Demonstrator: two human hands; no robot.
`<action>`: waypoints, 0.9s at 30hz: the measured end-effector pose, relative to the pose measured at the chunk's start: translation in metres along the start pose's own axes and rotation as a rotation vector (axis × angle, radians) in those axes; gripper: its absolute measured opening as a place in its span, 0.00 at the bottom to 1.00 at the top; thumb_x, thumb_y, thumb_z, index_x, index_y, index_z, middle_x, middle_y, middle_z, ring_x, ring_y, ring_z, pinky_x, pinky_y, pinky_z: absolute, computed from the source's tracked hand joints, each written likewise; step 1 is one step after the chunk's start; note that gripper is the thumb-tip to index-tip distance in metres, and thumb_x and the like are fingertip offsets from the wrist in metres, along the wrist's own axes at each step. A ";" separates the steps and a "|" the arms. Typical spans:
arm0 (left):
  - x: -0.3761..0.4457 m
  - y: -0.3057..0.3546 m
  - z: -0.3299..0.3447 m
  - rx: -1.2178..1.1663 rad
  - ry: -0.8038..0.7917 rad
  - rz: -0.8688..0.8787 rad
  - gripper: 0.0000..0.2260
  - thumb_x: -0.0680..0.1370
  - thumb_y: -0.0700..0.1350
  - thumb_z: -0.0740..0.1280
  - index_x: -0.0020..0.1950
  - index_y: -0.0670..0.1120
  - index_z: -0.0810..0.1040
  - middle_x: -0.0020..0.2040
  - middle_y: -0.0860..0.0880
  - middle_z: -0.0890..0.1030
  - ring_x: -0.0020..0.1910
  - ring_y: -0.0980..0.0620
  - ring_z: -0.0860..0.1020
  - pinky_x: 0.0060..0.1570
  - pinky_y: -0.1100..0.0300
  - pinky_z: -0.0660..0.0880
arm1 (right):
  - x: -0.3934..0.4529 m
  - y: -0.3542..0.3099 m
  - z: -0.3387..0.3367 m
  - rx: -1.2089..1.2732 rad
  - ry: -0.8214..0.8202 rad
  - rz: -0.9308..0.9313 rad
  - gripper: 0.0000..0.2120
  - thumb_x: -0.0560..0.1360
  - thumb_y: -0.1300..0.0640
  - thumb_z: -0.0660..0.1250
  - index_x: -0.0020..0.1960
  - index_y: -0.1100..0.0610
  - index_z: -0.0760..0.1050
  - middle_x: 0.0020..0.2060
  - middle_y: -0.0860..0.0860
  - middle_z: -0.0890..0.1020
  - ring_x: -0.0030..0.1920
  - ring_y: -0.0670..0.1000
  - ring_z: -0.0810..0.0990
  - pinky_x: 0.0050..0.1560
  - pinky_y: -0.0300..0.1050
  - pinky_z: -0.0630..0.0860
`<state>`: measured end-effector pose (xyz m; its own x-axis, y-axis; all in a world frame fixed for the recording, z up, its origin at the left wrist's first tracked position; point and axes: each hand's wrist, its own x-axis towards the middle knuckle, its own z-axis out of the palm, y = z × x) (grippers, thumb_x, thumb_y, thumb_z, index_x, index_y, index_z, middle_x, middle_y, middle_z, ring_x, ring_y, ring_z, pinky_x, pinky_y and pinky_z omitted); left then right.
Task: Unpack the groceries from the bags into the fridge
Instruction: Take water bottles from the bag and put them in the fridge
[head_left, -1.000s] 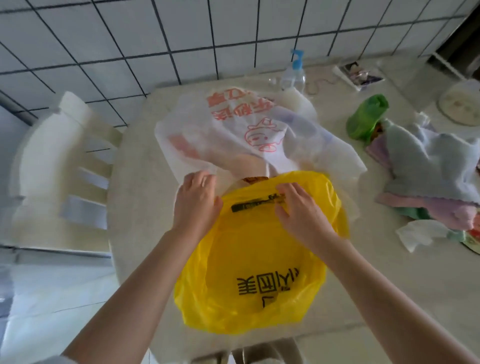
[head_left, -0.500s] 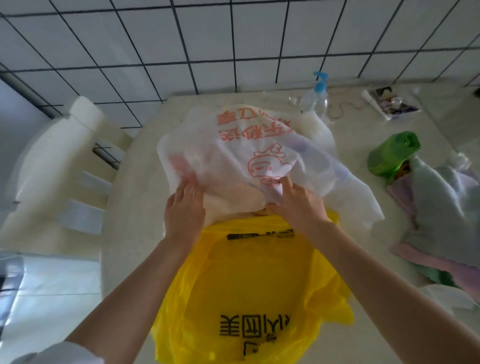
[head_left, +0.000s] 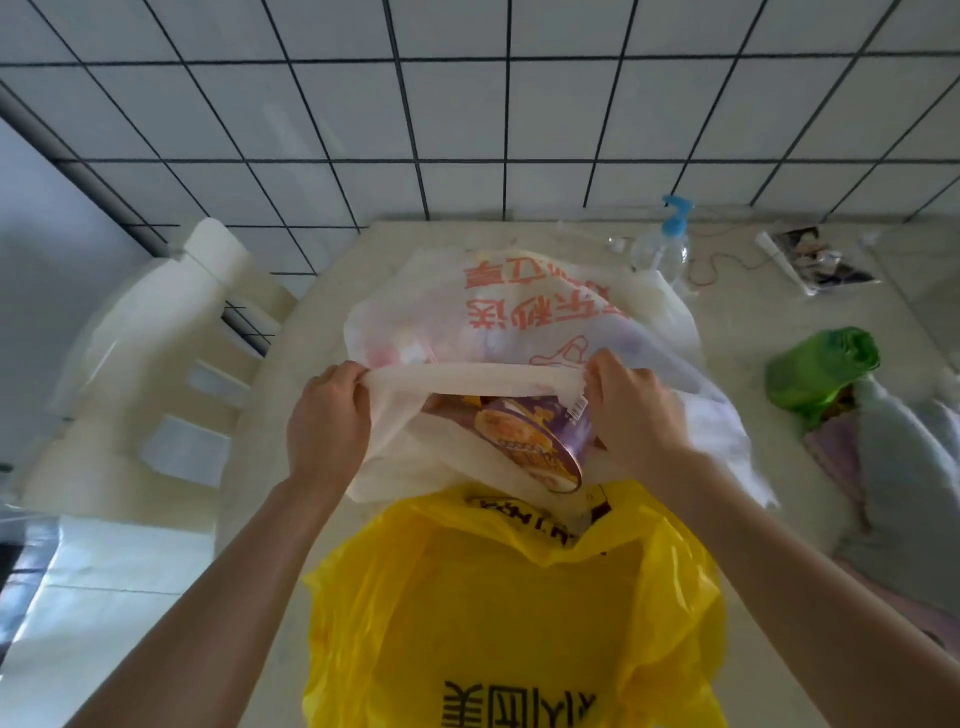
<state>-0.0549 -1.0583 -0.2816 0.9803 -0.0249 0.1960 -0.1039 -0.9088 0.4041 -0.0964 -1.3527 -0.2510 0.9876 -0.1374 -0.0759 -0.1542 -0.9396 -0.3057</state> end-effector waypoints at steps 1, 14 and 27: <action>0.005 -0.001 -0.001 -0.036 0.022 -0.021 0.08 0.81 0.39 0.59 0.53 0.40 0.78 0.46 0.44 0.80 0.42 0.46 0.77 0.41 0.53 0.75 | 0.006 -0.002 -0.002 0.028 0.000 -0.028 0.04 0.81 0.54 0.54 0.51 0.54 0.65 0.41 0.56 0.80 0.38 0.59 0.78 0.36 0.53 0.76; 0.072 0.049 -0.007 -0.139 0.061 0.207 0.07 0.82 0.40 0.57 0.58 0.41 0.71 0.52 0.42 0.75 0.39 0.41 0.78 0.34 0.52 0.73 | 0.100 0.043 -0.010 0.073 0.093 -0.061 0.23 0.74 0.59 0.67 0.67 0.60 0.65 0.60 0.60 0.78 0.59 0.60 0.77 0.61 0.53 0.74; 0.065 0.078 0.053 0.315 -0.275 0.532 0.21 0.75 0.61 0.61 0.56 0.46 0.78 0.65 0.45 0.73 0.57 0.43 0.73 0.56 0.49 0.73 | 0.108 0.062 0.014 0.103 -0.075 -0.171 0.41 0.68 0.49 0.76 0.71 0.56 0.54 0.63 0.59 0.75 0.62 0.59 0.74 0.60 0.54 0.73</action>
<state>0.0092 -1.1533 -0.2851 0.8205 -0.5699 0.0452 -0.5713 -0.8203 0.0271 0.0007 -1.4215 -0.2914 0.9952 0.0491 -0.0841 0.0098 -0.9098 -0.4150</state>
